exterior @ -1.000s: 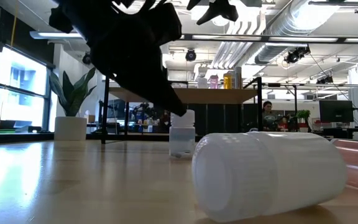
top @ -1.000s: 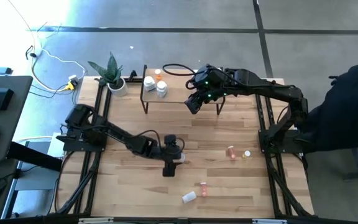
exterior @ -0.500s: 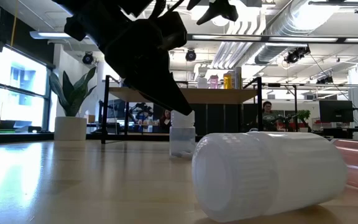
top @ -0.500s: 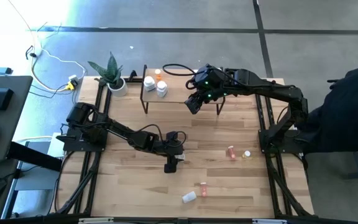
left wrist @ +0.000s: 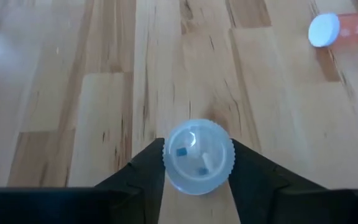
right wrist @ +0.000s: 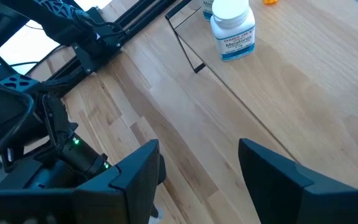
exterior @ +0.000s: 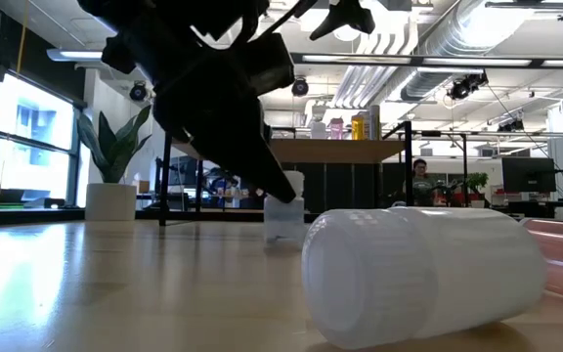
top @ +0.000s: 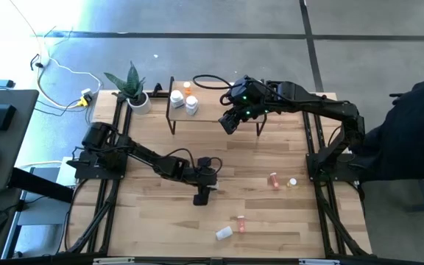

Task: Pick and place medicine bottles onto shelf by color
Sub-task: Put the top white pill bottle on the shelf, then put the yellow pill bottle on the shelf

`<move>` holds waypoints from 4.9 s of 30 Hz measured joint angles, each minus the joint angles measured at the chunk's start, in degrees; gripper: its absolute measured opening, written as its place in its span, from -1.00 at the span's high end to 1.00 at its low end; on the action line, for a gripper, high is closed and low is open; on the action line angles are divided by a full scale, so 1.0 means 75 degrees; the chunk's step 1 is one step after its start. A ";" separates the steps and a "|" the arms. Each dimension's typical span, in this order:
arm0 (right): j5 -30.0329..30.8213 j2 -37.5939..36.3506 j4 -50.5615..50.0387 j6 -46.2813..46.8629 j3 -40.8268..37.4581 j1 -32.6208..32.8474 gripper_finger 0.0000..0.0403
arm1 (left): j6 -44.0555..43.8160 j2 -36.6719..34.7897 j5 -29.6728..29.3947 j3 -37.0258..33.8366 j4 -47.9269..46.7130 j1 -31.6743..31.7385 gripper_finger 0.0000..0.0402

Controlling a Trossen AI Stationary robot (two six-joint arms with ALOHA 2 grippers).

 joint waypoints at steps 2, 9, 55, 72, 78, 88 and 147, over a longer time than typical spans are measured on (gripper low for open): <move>0.0000 0.0000 0.0002 0.0000 0.0000 0.0000 -0.05 | 0.0032 -0.0050 0.0071 -0.0001 0.0011 0.0045 0.34; -0.0003 -0.0017 0.0040 0.0003 0.0000 -0.0052 -0.05 | 0.0032 -0.0266 0.0203 0.0092 0.0001 0.0410 0.29; -0.0012 -0.0192 -0.0067 -0.2299 0.1795 -0.2245 -0.05 | -0.0332 -0.1553 -0.0480 0.3536 -0.2910 0.5486 0.28; -0.0010 -0.0189 -0.0316 -0.2441 0.1795 -0.2454 -0.05 | -0.0239 0.0042 -0.0904 0.5047 -0.4202 0.5618 0.28; -0.0010 -0.0189 -0.0390 -0.2605 0.1795 -0.2454 -0.05 | -0.0384 0.0117 -0.0557 0.5056 -0.4301 0.5667 0.28; -0.0107 -0.0189 -0.0549 -0.2410 0.1795 -0.2454 -0.05 | -0.0577 0.0129 -0.0357 0.5000 -0.4576 0.5658 0.28; 0.0593 -0.1399 -0.2305 0.0132 -0.1764 0.0105 -0.05 | 0.0276 -0.2131 0.0156 0.4396 -0.6099 0.4950 -0.15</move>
